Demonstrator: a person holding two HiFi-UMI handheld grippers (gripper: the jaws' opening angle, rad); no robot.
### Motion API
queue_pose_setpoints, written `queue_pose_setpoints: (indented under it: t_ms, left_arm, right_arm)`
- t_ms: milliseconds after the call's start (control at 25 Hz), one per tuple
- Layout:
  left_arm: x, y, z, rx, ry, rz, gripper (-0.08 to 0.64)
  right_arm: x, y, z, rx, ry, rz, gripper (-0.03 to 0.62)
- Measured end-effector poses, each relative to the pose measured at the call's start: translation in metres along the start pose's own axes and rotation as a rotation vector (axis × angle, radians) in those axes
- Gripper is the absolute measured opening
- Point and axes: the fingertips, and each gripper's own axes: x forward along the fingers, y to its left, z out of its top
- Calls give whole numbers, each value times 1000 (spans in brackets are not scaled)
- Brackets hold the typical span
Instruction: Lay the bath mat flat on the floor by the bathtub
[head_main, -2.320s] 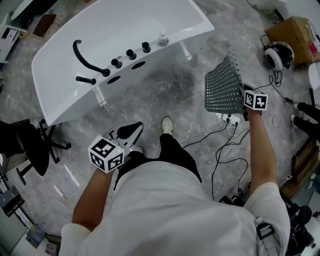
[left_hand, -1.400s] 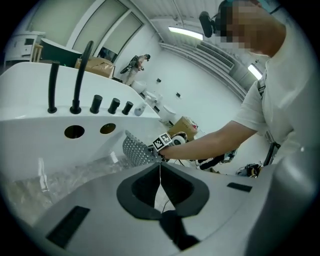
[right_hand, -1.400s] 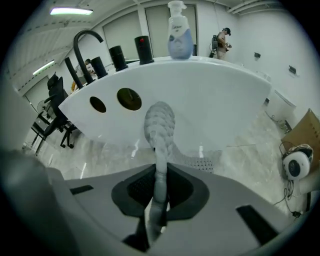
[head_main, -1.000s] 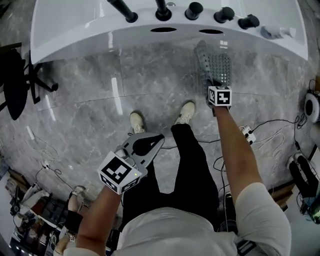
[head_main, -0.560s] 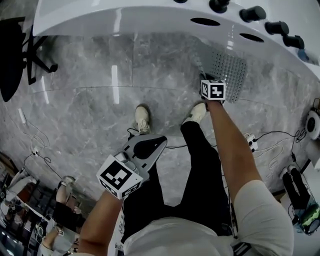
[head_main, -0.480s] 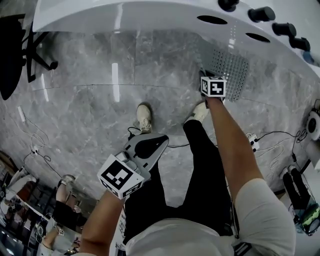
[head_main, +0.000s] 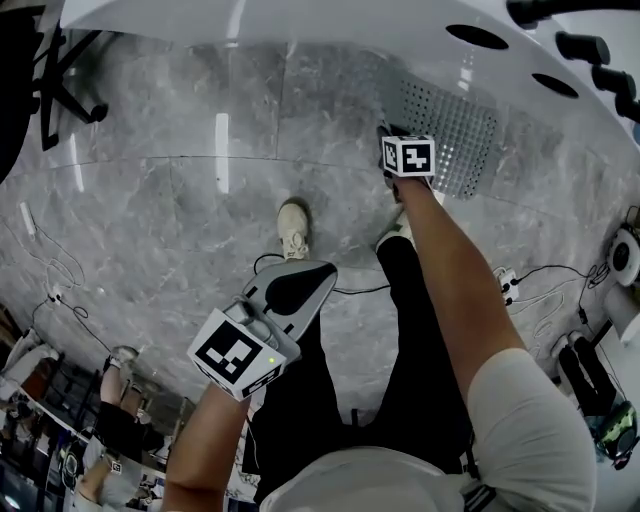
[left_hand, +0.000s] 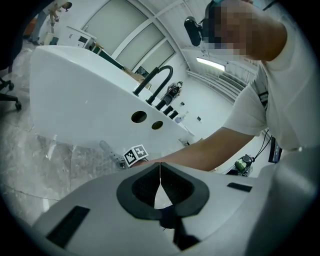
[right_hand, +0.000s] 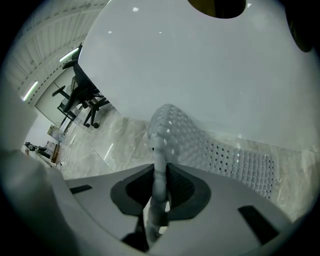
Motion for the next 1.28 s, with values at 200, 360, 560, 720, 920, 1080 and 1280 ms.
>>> queue_pose_setpoints:
  t_ms: [200,360,560,720,920,1080,1280]
  left_arm:
    - [-14,13,-12,-17,-1,5,18]
    - [-23,18,-24,-29,2,9,18]
    - [-30,12,-30,-16,10,-1,18]
    - [-31,-7,-18,12,10,-30,18]
    - [-38,-40,8,74,9,-66,18]
    - [-50,-57,28,132,17,-87,18]
    - [-69,-92,49,182,27,-96,18]
  right_arm:
    - [18,29,0,86,-14,41,108]
    - [23,36,-1,202,-44,61,141]
    - [6,58,5,235,-79,105,64]
    - [-27,64,-5,238,-72,103,28]
    - [-84,69,-11,221,-66,87,10]
    - [-127,74,-9,212,-73,72,9]
    - [-198,89,-12,154,-67,75,9]
